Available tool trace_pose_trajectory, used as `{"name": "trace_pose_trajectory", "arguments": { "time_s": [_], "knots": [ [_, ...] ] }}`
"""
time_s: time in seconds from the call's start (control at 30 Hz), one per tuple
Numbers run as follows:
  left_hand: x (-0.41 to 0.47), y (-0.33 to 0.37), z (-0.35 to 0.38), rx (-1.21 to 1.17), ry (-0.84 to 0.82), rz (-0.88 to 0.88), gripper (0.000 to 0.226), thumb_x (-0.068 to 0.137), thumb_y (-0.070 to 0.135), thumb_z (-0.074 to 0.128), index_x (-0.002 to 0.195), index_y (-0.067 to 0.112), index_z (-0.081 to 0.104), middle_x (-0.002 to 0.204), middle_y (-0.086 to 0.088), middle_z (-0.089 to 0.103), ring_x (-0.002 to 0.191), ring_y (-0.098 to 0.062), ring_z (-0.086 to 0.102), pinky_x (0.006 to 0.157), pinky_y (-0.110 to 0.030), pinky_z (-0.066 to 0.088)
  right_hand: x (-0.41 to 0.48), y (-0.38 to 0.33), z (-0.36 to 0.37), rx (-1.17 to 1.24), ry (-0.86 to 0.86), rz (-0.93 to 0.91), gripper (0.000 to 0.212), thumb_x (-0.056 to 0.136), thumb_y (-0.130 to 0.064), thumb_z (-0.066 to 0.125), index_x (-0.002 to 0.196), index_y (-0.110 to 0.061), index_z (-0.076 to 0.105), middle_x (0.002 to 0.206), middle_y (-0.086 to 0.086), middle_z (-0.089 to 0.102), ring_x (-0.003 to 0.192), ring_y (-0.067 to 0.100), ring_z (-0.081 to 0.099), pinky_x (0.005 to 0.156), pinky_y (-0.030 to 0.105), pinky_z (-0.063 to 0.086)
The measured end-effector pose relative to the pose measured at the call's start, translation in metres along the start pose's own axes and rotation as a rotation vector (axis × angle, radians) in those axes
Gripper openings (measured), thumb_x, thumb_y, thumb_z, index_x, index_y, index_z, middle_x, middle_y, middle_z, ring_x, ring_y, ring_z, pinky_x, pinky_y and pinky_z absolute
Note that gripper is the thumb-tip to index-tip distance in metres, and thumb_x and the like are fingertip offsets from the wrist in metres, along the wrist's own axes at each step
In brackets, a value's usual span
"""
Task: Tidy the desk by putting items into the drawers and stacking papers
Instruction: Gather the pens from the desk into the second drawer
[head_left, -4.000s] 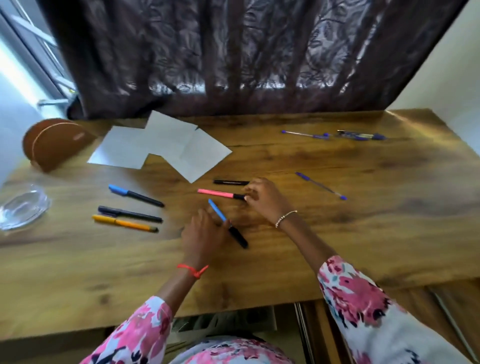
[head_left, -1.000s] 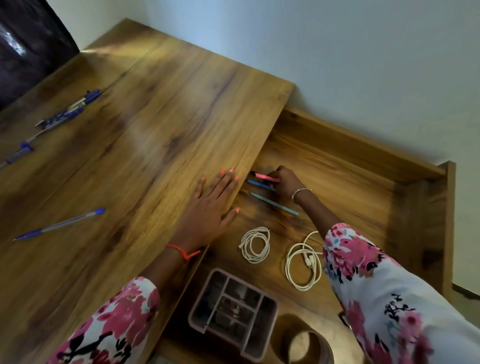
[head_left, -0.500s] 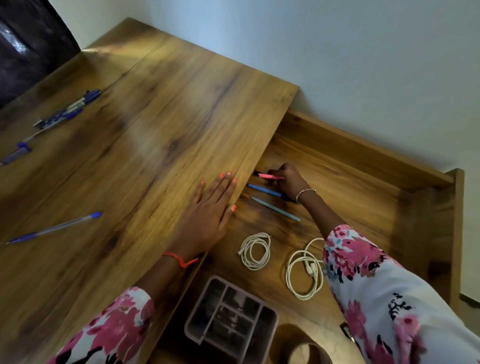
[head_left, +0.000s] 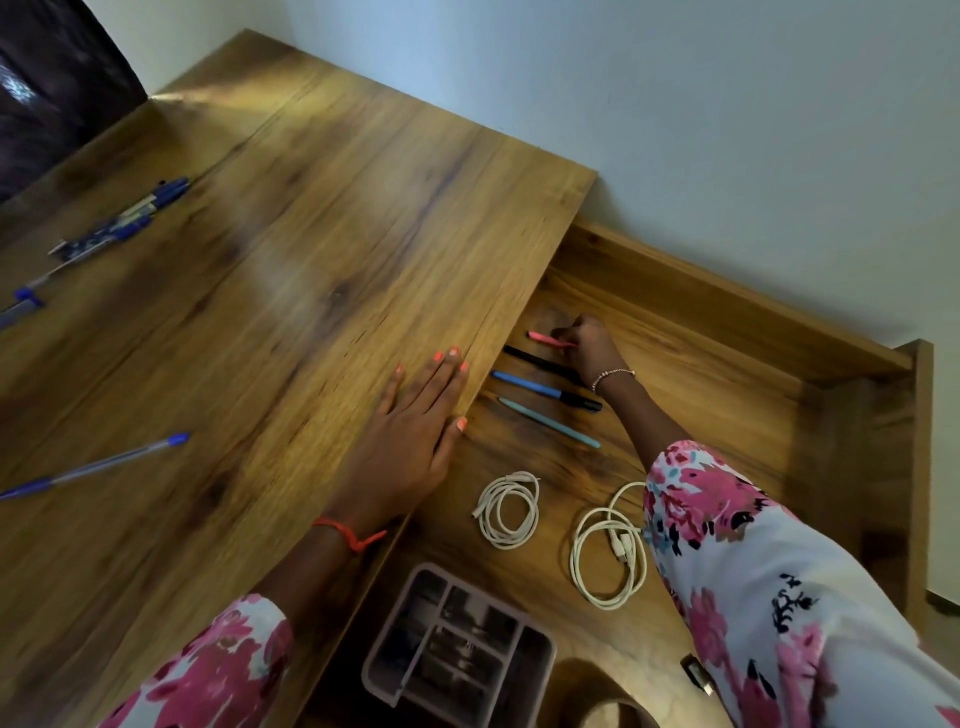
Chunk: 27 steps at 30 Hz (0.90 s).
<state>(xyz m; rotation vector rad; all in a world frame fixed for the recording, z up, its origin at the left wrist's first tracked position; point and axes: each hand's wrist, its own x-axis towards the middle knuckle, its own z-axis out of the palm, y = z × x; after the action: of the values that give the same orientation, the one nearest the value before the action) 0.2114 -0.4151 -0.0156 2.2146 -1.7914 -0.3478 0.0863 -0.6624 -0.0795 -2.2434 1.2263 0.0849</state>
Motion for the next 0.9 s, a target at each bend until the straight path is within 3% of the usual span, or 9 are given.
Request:
{"name": "trace_pose_trajectory", "arguments": {
  "time_s": [0.07, 0.1, 0.17, 0.3, 0.4, 0.5, 0.6, 0.73, 0.9],
  "knots": [
    [0.000, 0.000, 0.000, -0.004, 0.004, 0.002, 0.060, 0.092, 0.043, 0.010, 0.147, 0.021, 0.008, 0.155, 0.007, 0.000, 0.142, -0.004, -0.006, 0.117, -0.035, -0.005, 0.000, -0.002, -0.001, 0.044, 0.018, 0.036, 0.032, 0.089, 0.001, 0.050, 0.120, 0.001, 0.057, 0.100, 0.013, 0.057, 0.091, 0.026, 0.058, 0.072, 0.015, 0.042],
    [0.000, 0.001, 0.000, -0.005, 0.005, 0.003, 0.060, 0.092, 0.043, 0.011, 0.147, 0.021, 0.008, 0.155, 0.008, 0.000, 0.142, -0.004, -0.006, 0.117, -0.035, -0.005, 0.000, -0.003, -0.001, 0.046, 0.019, 0.040, 0.032, 0.089, 0.001, 0.050, 0.121, 0.002, 0.056, 0.102, 0.014, 0.057, 0.095, 0.028, 0.058, 0.070, 0.015, 0.039],
    [0.000, 0.000, 0.000, -0.009, 0.002, 0.003, 0.060, 0.092, 0.043, 0.010, 0.147, 0.021, 0.008, 0.154, 0.008, -0.001, 0.142, -0.003, -0.007, 0.117, -0.034, -0.007, -0.001, -0.005, -0.001, 0.030, 0.004, 0.032, 0.034, 0.089, 0.000, 0.050, 0.122, -0.001, 0.056, 0.107, 0.018, 0.054, 0.108, 0.034, 0.054, 0.077, 0.025, 0.038],
    [0.000, 0.000, 0.000, -0.001, 0.010, 0.009, 0.060, 0.092, 0.043, 0.009, 0.147, 0.020, 0.009, 0.155, 0.007, 0.000, 0.142, -0.003, -0.006, 0.116, -0.033, -0.008, -0.007, -0.005, 0.000, 0.000, 0.083, -0.017, 0.032, 0.088, -0.002, 0.052, 0.120, 0.001, 0.057, 0.118, 0.021, 0.053, 0.110, 0.035, 0.053, 0.092, 0.035, 0.043],
    [-0.001, 0.001, -0.001, -0.006, 0.016, 0.008, 0.061, 0.091, 0.044, 0.008, 0.147, 0.020, 0.010, 0.154, 0.007, -0.001, 0.142, -0.004, -0.006, 0.116, -0.033, -0.008, -0.016, -0.010, -0.001, 0.056, 0.280, -0.029, 0.026, 0.089, -0.003, 0.051, 0.113, 0.005, 0.059, 0.111, 0.022, 0.053, 0.104, 0.036, 0.050, 0.086, 0.037, 0.042],
    [-0.001, 0.002, -0.004, -0.032, 0.025, 0.010, 0.063, 0.090, 0.046, 0.007, 0.147, 0.020, 0.011, 0.153, 0.008, -0.002, 0.141, -0.003, -0.008, 0.115, -0.031, -0.011, -0.027, -0.026, -0.010, 0.058, 0.596, -0.033, 0.027, 0.091, -0.007, 0.047, 0.114, -0.001, 0.059, 0.102, 0.019, 0.054, 0.100, 0.030, 0.049, 0.083, 0.029, 0.037],
    [-0.003, 0.002, -0.006, -0.110, 0.052, 0.000, 0.054, 0.096, 0.038, 0.021, 0.145, 0.014, 0.023, 0.154, 0.002, 0.013, 0.142, -0.006, 0.003, 0.114, -0.028, -0.008, -0.036, -0.058, -0.020, 0.173, 0.746, -0.080, 0.028, 0.089, -0.004, 0.045, 0.113, -0.003, 0.059, 0.103, 0.018, 0.054, 0.100, 0.028, 0.047, 0.084, 0.026, 0.034],
    [-0.018, 0.004, -0.019, -0.379, 0.143, -0.094, 0.047, 0.092, 0.024, 0.034, 0.131, 0.002, 0.048, 0.141, -0.012, 0.044, 0.135, -0.020, 0.035, 0.109, -0.015, 0.006, -0.052, -0.119, -0.021, 0.235, 0.722, -0.273, 0.030, 0.082, 0.001, 0.046, 0.109, -0.001, 0.060, 0.102, 0.023, 0.053, 0.102, 0.035, 0.047, 0.088, 0.034, 0.037],
    [-0.085, -0.017, -0.046, -0.436, 0.288, -0.225, 0.043, 0.093, 0.025, 0.039, 0.122, -0.002, 0.055, 0.130, -0.018, 0.054, 0.125, -0.022, 0.046, 0.104, -0.009, 0.015, -0.074, -0.206, 0.006, 0.289, 0.604, -0.579, 0.029, 0.080, 0.003, 0.046, 0.104, 0.001, 0.062, 0.093, 0.023, 0.054, 0.093, 0.038, 0.050, 0.084, 0.039, 0.040]
  ]
}}
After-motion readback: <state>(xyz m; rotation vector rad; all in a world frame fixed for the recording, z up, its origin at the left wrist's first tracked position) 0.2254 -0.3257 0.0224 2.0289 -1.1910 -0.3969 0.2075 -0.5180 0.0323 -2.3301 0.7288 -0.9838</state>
